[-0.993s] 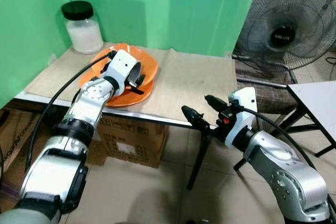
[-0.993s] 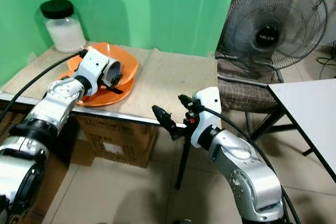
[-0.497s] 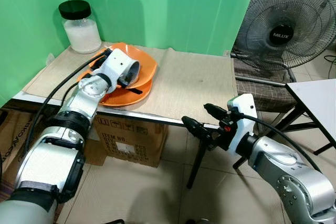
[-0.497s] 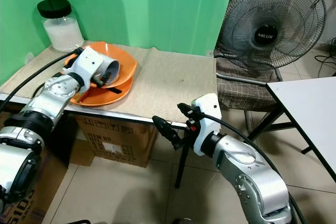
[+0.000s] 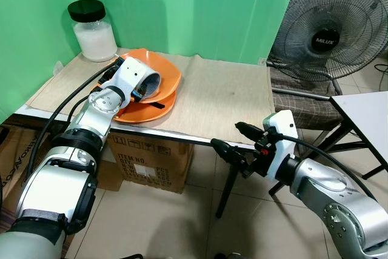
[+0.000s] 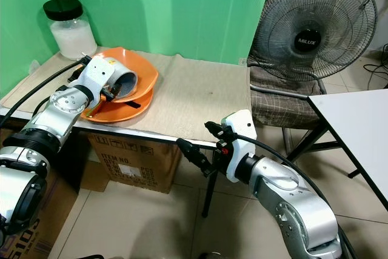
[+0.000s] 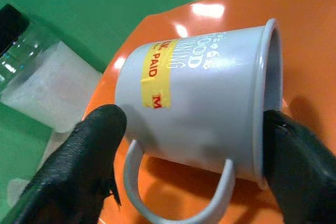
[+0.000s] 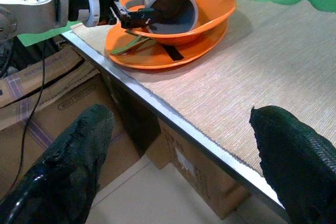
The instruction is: Setting the table
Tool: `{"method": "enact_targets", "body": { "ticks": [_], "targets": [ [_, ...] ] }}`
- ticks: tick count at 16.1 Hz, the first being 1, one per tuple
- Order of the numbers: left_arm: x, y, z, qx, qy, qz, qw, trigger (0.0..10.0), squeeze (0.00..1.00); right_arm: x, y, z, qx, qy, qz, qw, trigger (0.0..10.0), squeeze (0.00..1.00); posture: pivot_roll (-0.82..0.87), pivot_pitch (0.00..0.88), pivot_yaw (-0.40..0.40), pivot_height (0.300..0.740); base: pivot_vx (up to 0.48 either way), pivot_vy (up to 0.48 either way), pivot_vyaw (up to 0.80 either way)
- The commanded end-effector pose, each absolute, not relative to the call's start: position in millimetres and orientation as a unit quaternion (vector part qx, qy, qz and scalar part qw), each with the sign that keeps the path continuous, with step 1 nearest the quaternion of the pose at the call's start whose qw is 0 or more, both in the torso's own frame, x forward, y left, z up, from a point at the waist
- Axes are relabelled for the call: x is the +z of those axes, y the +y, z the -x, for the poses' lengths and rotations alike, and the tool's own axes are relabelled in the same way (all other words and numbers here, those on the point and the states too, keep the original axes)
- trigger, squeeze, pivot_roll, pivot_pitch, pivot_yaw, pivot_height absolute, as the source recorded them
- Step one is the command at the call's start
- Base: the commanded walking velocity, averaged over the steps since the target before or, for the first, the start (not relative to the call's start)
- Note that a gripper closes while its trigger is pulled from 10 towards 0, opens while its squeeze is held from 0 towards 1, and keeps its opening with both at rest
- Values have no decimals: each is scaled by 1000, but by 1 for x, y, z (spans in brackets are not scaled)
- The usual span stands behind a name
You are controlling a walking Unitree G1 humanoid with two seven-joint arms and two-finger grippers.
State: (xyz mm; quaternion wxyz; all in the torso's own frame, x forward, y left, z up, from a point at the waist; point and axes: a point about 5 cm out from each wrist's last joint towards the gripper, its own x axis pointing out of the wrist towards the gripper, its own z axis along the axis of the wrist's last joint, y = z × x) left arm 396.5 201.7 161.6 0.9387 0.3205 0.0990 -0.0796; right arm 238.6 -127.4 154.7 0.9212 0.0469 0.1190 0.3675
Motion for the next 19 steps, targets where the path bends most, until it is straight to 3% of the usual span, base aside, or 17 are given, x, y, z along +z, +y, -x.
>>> {"method": "enact_targets", "body": {
  "ticks": [1, 19],
  "targets": [
    [175, 196, -402, -76, 76, -318, 942, 0, 0, 157, -128, -237, 374, 111, -43, 920, 10000, 0, -137, 58, -27, 740, 0, 0, 0],
    [181, 200, -401, -65, 71, -319, 943, 0, 0, 157, -124, -238, 396, 103, -35, 912, 10000, 0, -127, 33, -36, 740, 0, 0, 0]
  ]
}}
